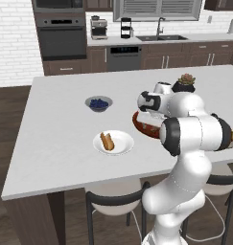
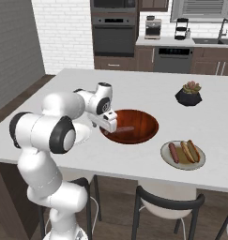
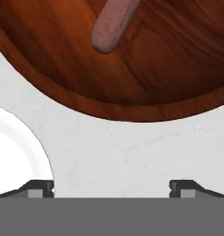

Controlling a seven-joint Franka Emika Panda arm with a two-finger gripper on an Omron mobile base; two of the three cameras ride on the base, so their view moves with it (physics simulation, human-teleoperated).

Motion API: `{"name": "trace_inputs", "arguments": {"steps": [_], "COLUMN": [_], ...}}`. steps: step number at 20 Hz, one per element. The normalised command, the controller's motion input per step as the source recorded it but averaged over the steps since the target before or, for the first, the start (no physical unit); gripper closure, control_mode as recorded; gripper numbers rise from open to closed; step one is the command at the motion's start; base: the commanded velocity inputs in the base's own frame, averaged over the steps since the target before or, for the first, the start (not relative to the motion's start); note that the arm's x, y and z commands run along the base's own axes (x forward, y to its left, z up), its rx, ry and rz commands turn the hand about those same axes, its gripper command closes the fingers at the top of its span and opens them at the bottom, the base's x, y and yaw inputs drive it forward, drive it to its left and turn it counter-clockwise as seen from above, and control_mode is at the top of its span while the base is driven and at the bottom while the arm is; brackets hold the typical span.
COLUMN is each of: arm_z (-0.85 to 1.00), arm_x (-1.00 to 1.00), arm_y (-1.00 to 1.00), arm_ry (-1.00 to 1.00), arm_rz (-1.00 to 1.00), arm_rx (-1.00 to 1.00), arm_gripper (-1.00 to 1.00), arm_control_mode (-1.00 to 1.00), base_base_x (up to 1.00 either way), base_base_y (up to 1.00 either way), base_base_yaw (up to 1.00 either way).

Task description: Place one bun and one sausage from the bowl on each plate.

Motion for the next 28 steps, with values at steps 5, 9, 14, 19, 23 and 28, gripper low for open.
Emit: {"name": "trace_inputs", "arguments": {"steps": [5,9,14,19,23,28], "arm_z": [0.0,0.0,0.0,-0.1,-0.2,-0.32], "arm_x": [0.3,0.43,0.44,0.43,0.34,0.32], "arm_y": [-0.42,-0.23,-0.17,-0.14,-0.18,-0.2], "arm_ry": [0.0,0.0,0.0,0.0,0.0,0.0], "arm_rz": [-0.12,-0.12,-0.09,-0.07,-0.06,-0.04], "arm_rx": [0.0,0.0,0.0,0.0,0.0,0.0], "arm_gripper": [-1.0,-1.0,-1.0,-1.0,-1.0,-1.0], "arm_control_mode": [-1.0,-1.0,-1.0,-1.0,-1.0,-1.0], "base_base_x": [0.0,0.0,0.0,0.0,0.0,0.0], "base_base_y": [0.0,0.0,0.0,0.0,0.0,0.0], "base_base_yaw": [0.0,0.0,0.0,0.0,0.0,0.0]}}
